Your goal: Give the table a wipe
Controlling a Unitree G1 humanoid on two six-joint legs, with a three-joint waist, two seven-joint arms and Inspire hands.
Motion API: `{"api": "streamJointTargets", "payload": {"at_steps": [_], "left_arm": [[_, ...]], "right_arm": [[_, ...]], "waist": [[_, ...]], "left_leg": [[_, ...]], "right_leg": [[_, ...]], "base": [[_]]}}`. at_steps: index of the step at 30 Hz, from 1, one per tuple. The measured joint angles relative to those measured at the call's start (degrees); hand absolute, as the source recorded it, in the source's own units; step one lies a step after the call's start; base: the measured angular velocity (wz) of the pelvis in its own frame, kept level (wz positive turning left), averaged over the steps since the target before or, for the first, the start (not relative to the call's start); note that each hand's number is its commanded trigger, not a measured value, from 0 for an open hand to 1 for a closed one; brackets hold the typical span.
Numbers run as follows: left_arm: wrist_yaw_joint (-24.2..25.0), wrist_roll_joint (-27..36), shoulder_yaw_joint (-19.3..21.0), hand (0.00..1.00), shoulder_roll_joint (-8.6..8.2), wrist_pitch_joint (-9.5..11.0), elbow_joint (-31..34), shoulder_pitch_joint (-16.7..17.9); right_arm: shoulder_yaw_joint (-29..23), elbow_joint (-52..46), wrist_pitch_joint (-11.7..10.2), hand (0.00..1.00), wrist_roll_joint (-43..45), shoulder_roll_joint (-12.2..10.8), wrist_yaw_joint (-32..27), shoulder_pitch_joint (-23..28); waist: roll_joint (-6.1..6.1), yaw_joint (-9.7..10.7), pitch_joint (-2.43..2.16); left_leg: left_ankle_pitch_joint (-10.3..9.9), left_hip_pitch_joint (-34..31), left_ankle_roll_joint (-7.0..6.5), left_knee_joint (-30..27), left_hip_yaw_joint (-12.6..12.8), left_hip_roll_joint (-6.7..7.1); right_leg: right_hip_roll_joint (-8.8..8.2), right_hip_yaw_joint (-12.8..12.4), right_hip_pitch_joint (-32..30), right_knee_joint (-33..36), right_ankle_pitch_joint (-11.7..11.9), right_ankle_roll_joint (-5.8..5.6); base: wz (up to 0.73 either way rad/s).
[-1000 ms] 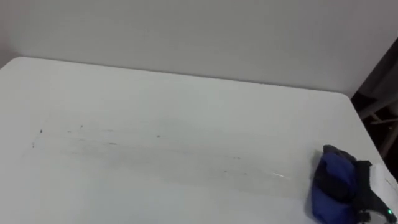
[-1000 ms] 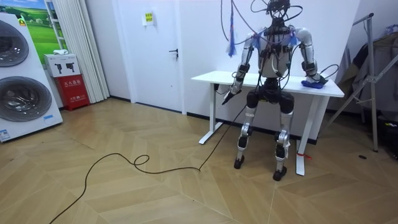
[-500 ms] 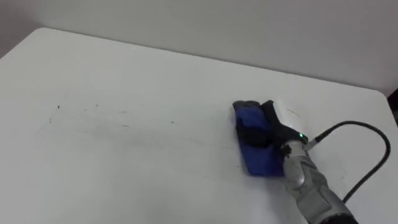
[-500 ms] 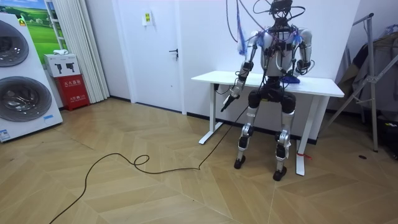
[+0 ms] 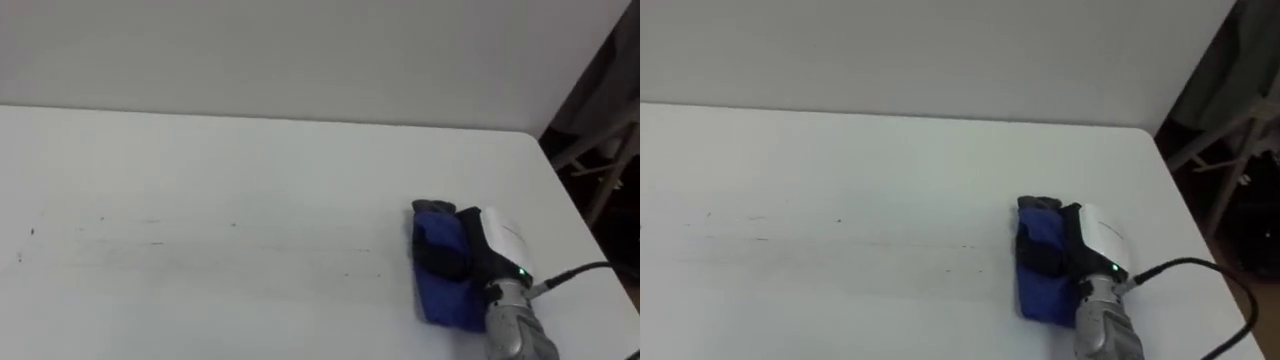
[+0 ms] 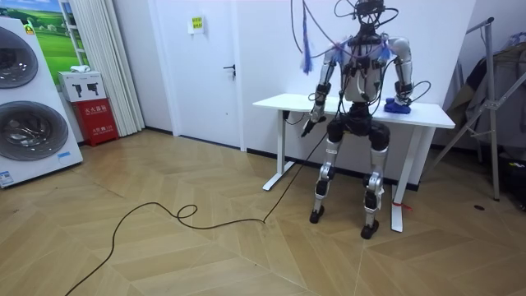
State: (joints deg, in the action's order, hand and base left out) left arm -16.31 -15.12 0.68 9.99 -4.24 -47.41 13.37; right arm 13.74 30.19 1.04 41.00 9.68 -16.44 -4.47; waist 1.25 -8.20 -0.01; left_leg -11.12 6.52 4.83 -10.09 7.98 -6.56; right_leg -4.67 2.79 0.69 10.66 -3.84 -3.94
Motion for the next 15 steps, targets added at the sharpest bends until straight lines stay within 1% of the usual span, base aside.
{"api": "streamJointTargets", "payload": {"at_steps": [2,3,4,5,6,7,8,9,12,14,15], "left_arm": [[-0.09,2.57,-1.34,0.00,0.03,0.10,-1.29,-0.27],[-0.09,4.35,-1.71,0.00,0.03,0.10,-1.74,-0.36],[-0.09,5.10,-1.75,0.00,0.08,0.15,-2.22,-0.34],[-0.12,5.52,-1.81,0.00,0.11,0.15,-2.44,-0.29],[-0.29,5.74,-1.96,0.00,0.15,0.14,-2.86,-0.12],[-0.53,5.74,-2.05,0.00,0.15,0.13,-3.04,0.26],[-0.57,5.62,-2.06,0.00,0.20,0.12,-3.11,0.55],[-0.58,5.36,-2.11,0.00,0.47,0.12,-3.11,1.17],[-0.87,5.35,-2.11,0.00,1.41,0.12,-3.09,2.06],[-0.89,5.39,-2.08,0.00,1.95,0.12,-3.16,2.02],[-0.89,5.30,-1.91,0.00,2.19,0.10,-3.17,2.16]], "right_arm": [[2.64,-1.65,1.47,1.00,1.88,-0.55,1.98,-1.75],[4.28,-2.88,1.92,1.00,2.68,-1.10,3.48,-2.64],[5.76,-4.15,2.49,1.00,3.69,-1.23,4.73,-3.08],[6.47,-4.86,2.70,1.00,4.40,-1.51,5.31,-3.09],[7.54,-5.95,2.81,0.88,4.99,-1.68,5.78,-3.09],[8.37,-6.79,2.78,0.25,5.34,-1.58,6.11,-3.02],[8.71,-7.23,2.79,0.08,5.34,-1.49,6.25,-2.93],[9.15,-8.18,2.78,0.00,5.54,-1.18,6.82,-2.70],[9.57,-8.85,2.79,0.00,5.63,-0.61,7.17,-3.06],[9.53,-8.02,2.87,0.00,5.62,-0.53,7.31,-3.67],[9.45,-7.57,3.33,0.00,5.62,-0.40,7.38,-3.68]], "waist": [[-0.06,-0.61,0.15],[-0.07,-1.34,0.33],[-0.06,-1.80,0.47],[-0.07,-1.84,0.47],[-0.15,-1.91,0.51],[-0.19,-1.84,0.53],[-0.22,-1.85,0.53],[-0.22,-1.69,0.52],[-0.23,-1.83,0.56],[-0.22,-1.94,0.61],[-0.22,-2.17,0.60]], "left_leg": [[0.07,-0.05,0.17,0.41,1.51,-0.29],[-0.03,-0.13,0.40,0.44,2.46,-0.68],[-0.11,-0.16,0.57,0.50,2.87,-0.99],[-0.13,-0.23,0.62,0.56,2.88,-1.09],[-0.10,-0.35,0.57,0.60,2.87,-1.20],[-0.08,-0.43,0.52,0.71,2.87,-1.25],[-0.10,-0.47,0.52,0.78,2.85,-1.27],[-0.14,-0.46,0.52,1.01,2.80,-1.29],[-0.16,-0.25,0.53,1.63,2.85,-1.29],[-0.15,-0.15,0.52,1.73,2.89,-1.28],[-0.17,0.05,0.54,1.72,2.88,-1.29]], "right_leg": [[0.48,-1.27,-1.09,-0.04,0.25,0.14],[1.04,-2.30,-1.70,-0.09,0.31,0.15],[1.42,-2.70,-2.01,-0.16,0.32,0.17],[1.53,-2.72,-2.13,-0.17,0.33,0.20],[1.67,-2.72,-2.31,-0.19,0.34,0.33],[1.72,-2.69,-2.36,-0.28,0.30,0.40],[1.74,-2.66,-2.34,-0.37,0.29,0.41],[1.77,-2.58,-2.18,-0.74,0.29,0.41],[1.85,-2.46,-2.18,-0.90,0.30,0.41],[1.85,-2.47,-2.15,-0.87,0.33,0.43],[1.86,-2.43,-1.92,-0.85,0.33,0.43]], "base": [[-0.44],[-0.38],[-0.28],[-0.12],[0.00],[0.00],[0.00],[0.00],[0.00],[0.00],[0.00]]}}
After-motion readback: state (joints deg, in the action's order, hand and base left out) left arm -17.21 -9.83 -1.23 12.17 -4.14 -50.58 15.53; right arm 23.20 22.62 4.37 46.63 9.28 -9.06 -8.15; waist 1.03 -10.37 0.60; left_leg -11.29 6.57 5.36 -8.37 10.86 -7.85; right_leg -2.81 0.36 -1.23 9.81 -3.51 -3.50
